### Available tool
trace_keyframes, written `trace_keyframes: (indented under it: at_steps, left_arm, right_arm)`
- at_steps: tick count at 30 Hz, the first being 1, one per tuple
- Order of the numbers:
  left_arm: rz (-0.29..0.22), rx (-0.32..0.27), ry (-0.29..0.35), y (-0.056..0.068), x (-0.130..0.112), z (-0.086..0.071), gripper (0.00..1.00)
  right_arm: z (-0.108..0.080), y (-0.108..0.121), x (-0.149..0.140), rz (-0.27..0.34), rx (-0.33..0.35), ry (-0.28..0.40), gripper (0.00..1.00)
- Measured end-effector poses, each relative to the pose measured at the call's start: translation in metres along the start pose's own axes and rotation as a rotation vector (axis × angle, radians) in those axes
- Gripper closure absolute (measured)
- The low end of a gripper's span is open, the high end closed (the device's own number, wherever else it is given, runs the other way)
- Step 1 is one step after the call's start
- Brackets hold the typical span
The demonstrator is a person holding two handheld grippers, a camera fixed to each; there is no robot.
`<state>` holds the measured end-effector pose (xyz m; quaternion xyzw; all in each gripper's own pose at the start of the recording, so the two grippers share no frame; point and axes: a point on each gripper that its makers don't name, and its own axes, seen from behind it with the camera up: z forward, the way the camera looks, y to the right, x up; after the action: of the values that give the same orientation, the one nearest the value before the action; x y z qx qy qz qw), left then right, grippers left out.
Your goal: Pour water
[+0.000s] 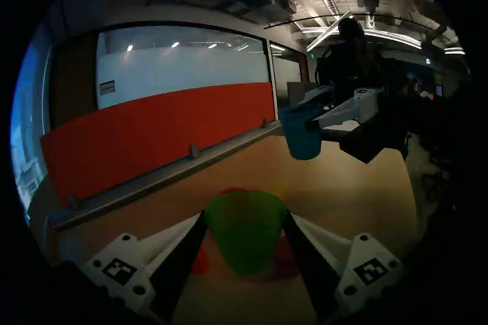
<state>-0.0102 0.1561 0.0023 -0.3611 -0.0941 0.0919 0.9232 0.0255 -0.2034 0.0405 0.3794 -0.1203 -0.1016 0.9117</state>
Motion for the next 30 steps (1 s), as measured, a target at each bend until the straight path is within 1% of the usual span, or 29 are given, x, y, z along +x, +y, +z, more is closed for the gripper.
trace_keyframes:
  at_steps: [5, 8, 15, 20, 30]
  left_arm:
    - [-0.003, 0.005, -0.035, -0.002, -0.011, 0.005, 0.13]
    - [-0.004, 0.0, -0.052, -0.001, -0.016, 0.008, 0.12]
    - [0.023, -0.004, -0.113, -0.002, -0.032, 0.014, 0.12]
    - [0.029, -0.011, -0.153, -0.002, -0.044, 0.018, 0.12]
    - [0.046, -0.033, -0.228, 0.0, -0.068, 0.019, 0.12]
  right_arm:
    - [0.001, 0.006, -0.014, 0.003, -0.01, -0.027, 0.08]
    - [0.002, 0.007, -0.02, 0.009, -0.005, -0.037, 0.08]
    - [0.004, 0.01, -0.038, 0.013, 0.001, -0.074, 0.08]
    - [0.006, 0.013, -0.053, 0.011, 0.001, -0.105, 0.08]
    - [0.01, 0.019, -0.076, 0.01, 0.004, -0.161, 0.08]
